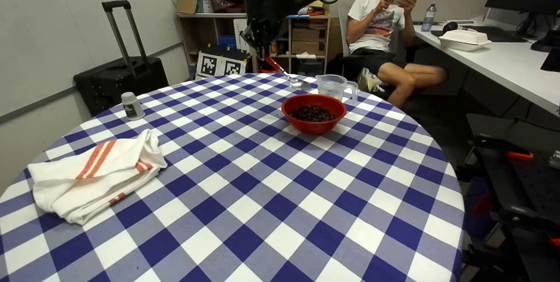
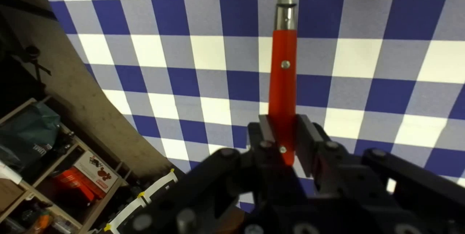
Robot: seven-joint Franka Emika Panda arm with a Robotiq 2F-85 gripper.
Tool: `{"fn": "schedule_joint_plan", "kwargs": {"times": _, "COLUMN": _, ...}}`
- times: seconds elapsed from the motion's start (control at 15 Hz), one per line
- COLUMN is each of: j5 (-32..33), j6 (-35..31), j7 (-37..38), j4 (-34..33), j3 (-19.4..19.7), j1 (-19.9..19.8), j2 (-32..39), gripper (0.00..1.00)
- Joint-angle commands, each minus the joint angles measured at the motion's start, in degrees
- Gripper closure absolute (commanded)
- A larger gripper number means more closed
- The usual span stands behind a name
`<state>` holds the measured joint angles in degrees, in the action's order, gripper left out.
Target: Put a spoonful of the things in the red bowl into the jug
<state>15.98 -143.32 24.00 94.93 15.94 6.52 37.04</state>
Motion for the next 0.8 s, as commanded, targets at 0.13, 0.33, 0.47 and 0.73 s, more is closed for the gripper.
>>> {"fn": "schedule_joint_plan", "kwargs": {"times": 0.13, "j5": 5.12, "j6": -1.13, "j7": 10.4, "j4": 4.04, "j3": 4.5, "j1": 4.45, "j2": 0.21, "gripper": 0.95}}
{"fn": "schedule_joint_plan", "kwargs": {"times": 0.33, "j5": 7.4, "j6": -0.85, "j7": 14.81, "j4": 5.35, "j3": 6.14, "j1": 5.72, "j2": 0.4, "gripper": 0.95}}
{"fn": "schedule_joint_plan", "kwargs": {"times": 0.47, "j5": 9.19, "j6": -0.73, "j7": 17.31, "j4": 6.36, "j3": 6.89, "j1": 6.38, "j2": 0.3, "gripper": 0.95}}
{"fn": "schedule_joint_plan", "kwargs": {"times": 0.73, "j5": 11.26, "j6": -0.24, "j7": 22.44, "j4": 8.72, "j3": 7.03, "j1": 7.1, "j2": -0.09, "gripper": 0.95}}
